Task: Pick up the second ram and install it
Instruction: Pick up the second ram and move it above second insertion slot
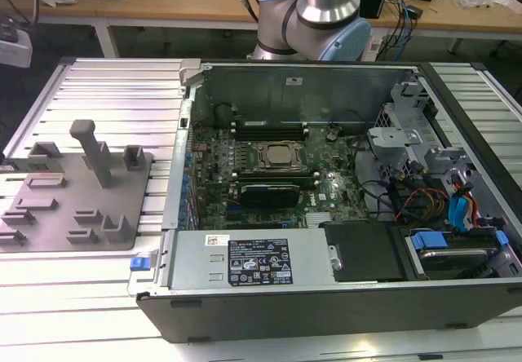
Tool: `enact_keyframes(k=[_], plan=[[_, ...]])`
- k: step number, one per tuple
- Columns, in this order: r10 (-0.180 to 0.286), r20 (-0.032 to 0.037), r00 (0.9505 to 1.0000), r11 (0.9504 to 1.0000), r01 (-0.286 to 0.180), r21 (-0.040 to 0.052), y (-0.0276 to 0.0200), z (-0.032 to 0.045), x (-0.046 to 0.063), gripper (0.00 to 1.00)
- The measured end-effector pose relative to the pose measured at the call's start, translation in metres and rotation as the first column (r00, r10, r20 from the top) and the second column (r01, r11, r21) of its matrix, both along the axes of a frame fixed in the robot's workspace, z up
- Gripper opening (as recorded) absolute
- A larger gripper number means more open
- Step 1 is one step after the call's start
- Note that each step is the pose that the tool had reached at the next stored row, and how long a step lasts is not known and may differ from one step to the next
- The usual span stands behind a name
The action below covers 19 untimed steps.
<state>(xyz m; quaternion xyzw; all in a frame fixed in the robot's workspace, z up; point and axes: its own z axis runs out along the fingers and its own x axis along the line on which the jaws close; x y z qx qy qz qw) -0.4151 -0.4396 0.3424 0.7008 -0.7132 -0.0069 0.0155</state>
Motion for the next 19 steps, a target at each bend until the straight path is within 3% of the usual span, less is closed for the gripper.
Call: enact_keyframes(k=[9,12,14,16,17,19], plan=[[0.0,-0.0001,1.0,1.0,0.0,-0.0002,0.0,0.036,0.0,0.09],[0.0,0.0,1.0,1.0,0.0,-0.0002,0.0,0.0539,0.0,0.09],[0.0,0.0,1.0,1.0,0.0,-0.0002,0.0,0.0755,0.0,0.09],[0.0,0.0,1.0,1.0,0.0,-0.0002,0.0,0.085,0.0,0.09],[0.0,0.0,1.0,1.0,0.0,-0.0001,0.0,0.0955,0.0,0.09],[0.0,0.0001,1.0,1.0,0.0,-0.0001,0.0,0.1091,0.0,0.09]])
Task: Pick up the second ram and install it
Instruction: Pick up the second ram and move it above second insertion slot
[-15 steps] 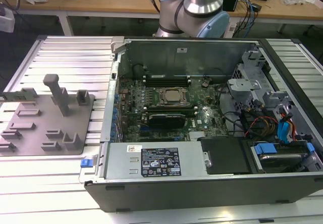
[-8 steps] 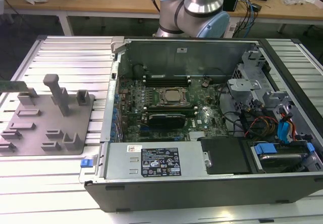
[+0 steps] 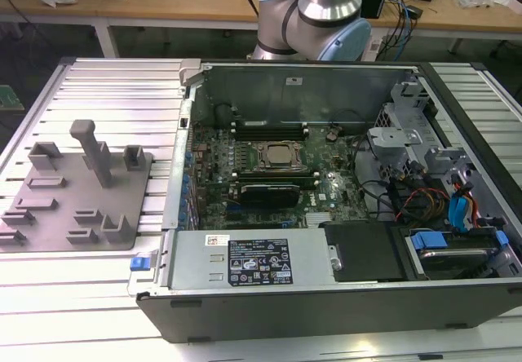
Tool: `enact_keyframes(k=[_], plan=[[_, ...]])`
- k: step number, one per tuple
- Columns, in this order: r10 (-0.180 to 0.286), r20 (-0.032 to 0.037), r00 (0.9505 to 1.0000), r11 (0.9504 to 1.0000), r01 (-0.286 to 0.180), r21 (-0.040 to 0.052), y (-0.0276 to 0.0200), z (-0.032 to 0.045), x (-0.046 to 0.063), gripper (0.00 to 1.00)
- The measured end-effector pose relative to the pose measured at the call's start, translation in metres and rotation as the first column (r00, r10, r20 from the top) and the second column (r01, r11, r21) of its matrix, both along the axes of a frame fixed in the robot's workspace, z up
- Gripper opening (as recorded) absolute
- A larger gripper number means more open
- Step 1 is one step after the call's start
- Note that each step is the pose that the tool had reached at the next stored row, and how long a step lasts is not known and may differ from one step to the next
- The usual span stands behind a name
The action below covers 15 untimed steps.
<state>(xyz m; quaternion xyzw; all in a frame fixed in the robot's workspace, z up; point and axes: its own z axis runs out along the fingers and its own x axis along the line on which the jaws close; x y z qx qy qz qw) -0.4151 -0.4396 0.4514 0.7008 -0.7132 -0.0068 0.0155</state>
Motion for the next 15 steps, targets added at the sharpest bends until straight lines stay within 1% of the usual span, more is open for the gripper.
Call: enact_keyframes(k=[2,7,11,12,13,15], plan=[[0.0,-0.0001,1.0,1.0,0.0,-0.0001,0.0,0.0042,0.0,0.09],[0.0,-0.0005,1.0,1.0,0.0,-0.0003,0.0001,0.0045,0.001,0.09],[0.0,-0.0002,1.0,1.0,0.0,-0.0001,0.0001,0.0043,0.007,0.09],[0.0,-0.0001,1.0,1.0,0.0,-0.0001,0.0001,0.0043,0.01,0.09],[0.0,-0.0002,1.0,1.0,0.0,-0.0001,0.0,0.0043,0.018,0.09],[0.0,-0.0002,1.0,1.0,0.0,-0.0001,0.0,0.0043,0.024,0.09]])
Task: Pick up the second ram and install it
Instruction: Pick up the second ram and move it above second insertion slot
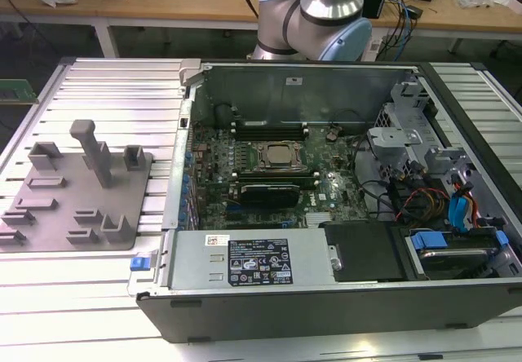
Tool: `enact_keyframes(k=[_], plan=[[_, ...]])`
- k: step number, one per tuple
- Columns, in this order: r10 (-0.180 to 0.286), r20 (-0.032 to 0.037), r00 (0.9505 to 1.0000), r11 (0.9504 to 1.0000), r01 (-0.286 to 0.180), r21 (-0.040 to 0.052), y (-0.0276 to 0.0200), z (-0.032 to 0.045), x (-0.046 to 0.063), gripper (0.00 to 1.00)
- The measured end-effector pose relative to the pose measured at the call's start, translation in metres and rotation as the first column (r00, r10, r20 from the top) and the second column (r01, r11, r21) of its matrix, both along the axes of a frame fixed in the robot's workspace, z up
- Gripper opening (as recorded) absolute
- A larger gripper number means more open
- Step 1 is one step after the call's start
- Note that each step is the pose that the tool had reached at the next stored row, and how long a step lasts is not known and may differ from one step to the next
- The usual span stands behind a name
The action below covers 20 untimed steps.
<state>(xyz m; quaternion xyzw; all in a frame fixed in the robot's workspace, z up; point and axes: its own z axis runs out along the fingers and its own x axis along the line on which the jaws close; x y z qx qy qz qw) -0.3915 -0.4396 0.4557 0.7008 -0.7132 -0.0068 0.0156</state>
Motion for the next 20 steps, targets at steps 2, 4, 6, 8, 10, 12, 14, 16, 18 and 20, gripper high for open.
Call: enact_keyframes(k=[2,4,6,8,10,12,14,16,18,20], plan=[[0.0,0.0,1.0,1.0,0.0,0.0001,0.0,0.0,0.006,0.09],[0.0,-0.0001,1.0,1.0,0.0,0.0,0.0,0.0,0.011,0.09],[0.0,0.0001,1.0,1.0,0.0,0.0,0.0,0.0,0.019,0.09],[0.0,0.0001,1.0,1.0,0.0,0.0001,0.0,-0.0001,0.025,0.09],[0.0,-0.0001,1.0,1.0,0.0,0.0,0.0,0.0,0.029,0.09],[0.0,0.0,1.0,1.0,0.0,0.0,0.0,0.0,0.036,0.09],[0.0,0.0,1.0,1.0,0.0,0.0001,0.0,-0.0001,0.043,0.09],[0.0,-0.0001,1.0,1.0,0.0,0.0,0.0,0.0,0.052,0.09],[0.0,0.0001,1.0,1.0,0.0,0.0001,0.0,-0.0001,0.062,0.09],[0.0,-0.0001,1.0,1.0,0.0,0.0,0.0,0.0,0.067,0.09]])
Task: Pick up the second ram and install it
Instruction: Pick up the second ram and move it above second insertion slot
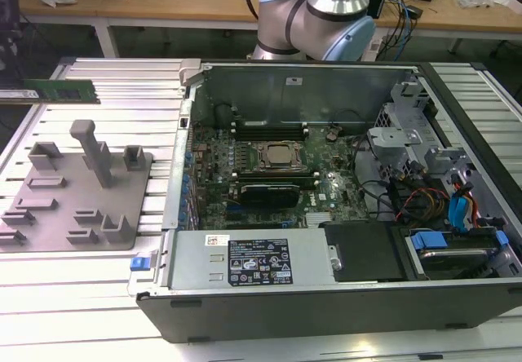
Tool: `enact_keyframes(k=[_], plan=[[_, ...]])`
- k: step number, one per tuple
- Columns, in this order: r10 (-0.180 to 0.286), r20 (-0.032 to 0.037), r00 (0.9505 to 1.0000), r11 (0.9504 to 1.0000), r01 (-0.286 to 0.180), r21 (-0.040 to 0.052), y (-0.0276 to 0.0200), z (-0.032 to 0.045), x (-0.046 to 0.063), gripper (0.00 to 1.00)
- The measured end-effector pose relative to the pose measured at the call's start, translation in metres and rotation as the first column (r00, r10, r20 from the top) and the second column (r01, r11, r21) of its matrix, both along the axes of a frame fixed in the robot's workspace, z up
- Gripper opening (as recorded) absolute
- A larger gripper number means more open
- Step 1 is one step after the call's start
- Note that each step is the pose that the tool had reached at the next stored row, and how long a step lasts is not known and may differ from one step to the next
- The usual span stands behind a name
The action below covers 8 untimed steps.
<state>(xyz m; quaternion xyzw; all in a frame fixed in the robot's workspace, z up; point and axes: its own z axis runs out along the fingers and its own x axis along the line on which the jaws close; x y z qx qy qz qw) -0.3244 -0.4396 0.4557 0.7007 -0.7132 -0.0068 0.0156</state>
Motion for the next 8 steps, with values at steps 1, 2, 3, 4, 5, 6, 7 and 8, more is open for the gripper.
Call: enact_keyframes(k=[1,2,3,4,5,6,7,8], plan=[[0.0,0.0,1.0,1.0,0.0,0.0,0.0,-0.0001,0.007,0.09],[0.0,0.0001,1.0,1.0,0.0,0.0,0.0,-0.0002,0.013,0.09],[0.0,0.0,1.0,1.0,0.0,0.0,0.0,-0.0002,0.019,0.09],[0.0,0.0,1.0,1.0,0.0,0.0,0.0,-0.0003,0.03,0.09],[0.0,0.0001,1.0,1.0,0.0,0.0,0.0,-0.0003,0.035,0.09],[0.0,0.0001,1.0,1.0,0.0,0.0001,0.0,-0.0004,0.039,0.09],[0.0,0.0,1.0,1.0,0.0,0.0,0.0,-0.0004,0.046,0.09],[0.0,0.0001,1.0,1.0,0.0,0.0,0.0,-0.0005,0.055,0.09]])
